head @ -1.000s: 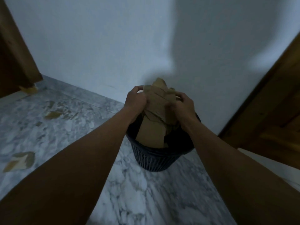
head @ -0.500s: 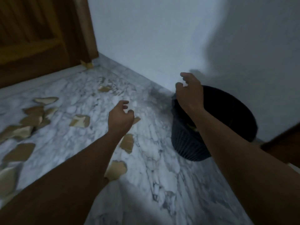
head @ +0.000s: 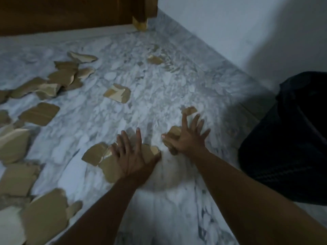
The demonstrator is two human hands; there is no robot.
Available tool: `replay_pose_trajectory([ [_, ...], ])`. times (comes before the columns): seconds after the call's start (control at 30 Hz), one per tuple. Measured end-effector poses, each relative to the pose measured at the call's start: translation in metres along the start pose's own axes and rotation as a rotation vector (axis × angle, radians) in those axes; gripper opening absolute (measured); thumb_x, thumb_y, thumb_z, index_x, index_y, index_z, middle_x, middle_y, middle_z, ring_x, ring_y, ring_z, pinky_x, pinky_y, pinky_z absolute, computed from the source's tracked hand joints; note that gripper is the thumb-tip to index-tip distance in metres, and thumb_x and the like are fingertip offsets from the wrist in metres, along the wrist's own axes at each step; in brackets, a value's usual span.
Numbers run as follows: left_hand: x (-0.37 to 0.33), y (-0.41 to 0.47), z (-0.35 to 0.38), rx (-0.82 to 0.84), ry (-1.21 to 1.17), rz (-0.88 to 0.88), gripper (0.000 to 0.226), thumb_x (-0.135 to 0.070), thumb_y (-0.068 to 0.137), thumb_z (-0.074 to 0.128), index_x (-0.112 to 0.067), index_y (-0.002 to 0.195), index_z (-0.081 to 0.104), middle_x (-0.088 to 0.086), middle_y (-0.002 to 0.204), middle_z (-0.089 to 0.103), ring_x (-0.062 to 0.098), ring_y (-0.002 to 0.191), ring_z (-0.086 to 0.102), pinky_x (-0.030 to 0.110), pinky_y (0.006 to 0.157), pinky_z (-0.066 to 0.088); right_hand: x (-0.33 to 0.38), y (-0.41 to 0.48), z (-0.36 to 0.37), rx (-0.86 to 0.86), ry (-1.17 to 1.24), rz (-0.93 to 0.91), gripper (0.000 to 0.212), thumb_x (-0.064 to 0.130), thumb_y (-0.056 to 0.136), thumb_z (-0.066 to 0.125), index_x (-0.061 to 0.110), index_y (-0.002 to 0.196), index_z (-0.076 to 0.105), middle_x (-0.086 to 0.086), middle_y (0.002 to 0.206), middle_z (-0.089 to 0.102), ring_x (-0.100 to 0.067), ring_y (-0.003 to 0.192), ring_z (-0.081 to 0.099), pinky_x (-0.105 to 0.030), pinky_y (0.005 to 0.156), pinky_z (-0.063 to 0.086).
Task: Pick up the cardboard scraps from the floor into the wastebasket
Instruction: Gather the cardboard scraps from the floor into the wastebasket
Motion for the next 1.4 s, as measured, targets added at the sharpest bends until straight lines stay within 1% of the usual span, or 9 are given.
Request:
replay_pose_trajectory([
  [0.17,0.013,0.083,-0.029,-0.078,-0.125,0.012,0.134,-0.085,0.064,0.061,-0.037,0.152,-0.029,0.014,0.162,-0.030,0.033,0.151,-0.022,0.054,0.121,-0.005,0.014,0.070,0.006,-0.089,0.010,-0.067,0.117,0.092,0.074,0.037,0.029,0.159,-0.012,-0.029,0.164,0.000,-0.042,0.152,-0.009,-0.066,0.113,-0.014],
  [0.33,0.030,0.166,-0.039,-0.041,0.000,0.015,0.121,-0.086,0.065,0.046,-0.043,0.148,-0.030,0.010,0.164,-0.026,0.033,0.151,-0.023,0.060,0.121,-0.005,0.049,0.154,-0.006,-0.198,-0.073,-0.173,0.100,0.082,0.085,0.036,0.010,0.154,0.023,-0.019,0.158,0.023,-0.036,0.151,0.009,-0.065,0.119,0.001],
  [0.47,0.034,0.215,-0.039,-0.010,0.169,-0.016,0.107,-0.087,0.061,0.011,-0.043,0.156,-0.010,-0.002,0.168,-0.011,0.028,0.154,-0.014,0.057,0.121,-0.006,0.080,0.214,-0.008,-0.182,0.009,-0.225,0.088,0.068,0.095,0.032,0.016,0.159,0.004,-0.025,0.164,0.002,-0.038,0.153,-0.003,-0.058,0.120,-0.009],
  [0.7,0.042,0.228,-0.041,-0.252,0.062,-0.005,0.079,-0.083,0.081,0.027,-0.033,0.140,0.046,0.007,0.141,0.047,0.030,0.139,0.036,0.053,0.118,0.022,0.138,0.312,-0.022,-0.172,-0.066,-0.206,0.089,0.071,0.095,0.024,0.020,0.160,-0.008,-0.017,0.167,-0.014,-0.034,0.153,-0.018,-0.062,0.118,-0.013],
  [0.8,0.043,0.229,-0.043,-0.281,-0.010,-0.053,0.090,-0.084,0.080,0.031,-0.029,0.151,0.034,0.011,0.132,0.047,0.034,0.121,0.046,0.052,0.106,0.038,0.165,0.343,-0.028,-0.173,-0.083,-0.229,0.100,0.078,0.089,0.029,0.021,0.160,-0.013,-0.014,0.166,-0.021,-0.033,0.152,-0.022,-0.066,0.116,-0.013],
  [0.9,0.040,0.229,-0.041,-0.227,0.071,-0.095,0.094,-0.086,0.080,0.025,-0.035,0.158,0.015,0.011,0.159,0.028,0.034,0.146,0.026,0.053,0.119,0.021,0.183,0.368,-0.031,-0.133,-0.122,-0.252,0.101,0.084,0.086,0.026,0.029,0.158,-0.018,-0.013,0.167,-0.017,-0.035,0.153,-0.017,-0.068,0.113,-0.016],
  [1.03,0.042,0.232,-0.038,-0.135,0.181,-0.153,0.090,-0.088,0.082,0.013,-0.042,0.158,0.005,0.000,0.169,0.000,0.030,0.155,-0.008,0.057,0.121,-0.008,0.187,0.378,-0.027,-0.117,-0.123,-0.323,0.082,0.074,0.090,0.029,0.025,0.155,0.025,-0.021,0.155,0.020,-0.043,0.145,0.019,-0.068,0.117,0.007],
  [1.23,0.040,0.227,-0.043,-0.274,0.204,-0.209,0.071,-0.077,0.085,0.032,-0.034,0.140,0.048,0.005,0.145,0.048,0.031,0.132,0.041,0.052,0.105,0.028,0.205,0.333,-0.005,-0.120,-0.083,-0.565,0.066,0.060,0.087,0.022,0.015,0.126,0.052,-0.008,0.135,0.048,-0.030,0.130,0.042,-0.057,0.111,0.029],
  [1.4,0.042,0.221,-0.043,-0.229,0.247,-0.265,0.075,-0.075,0.087,0.022,-0.033,0.147,0.038,0.011,0.138,0.041,0.031,0.128,0.038,0.056,0.106,0.026,0.182,0.261,0.003,-0.323,-0.160,-0.571,0.046,0.057,0.099,0.035,0.022,0.121,0.058,-0.011,0.121,0.055,-0.037,0.110,0.051,-0.046,0.091,0.039],
])
Point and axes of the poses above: each hand's wrist, its own y-axis towards the middle knuckle, its own z-axis out of the palm, x = y × z, the point moved 2 cm from there along y, towards the middle knuckle
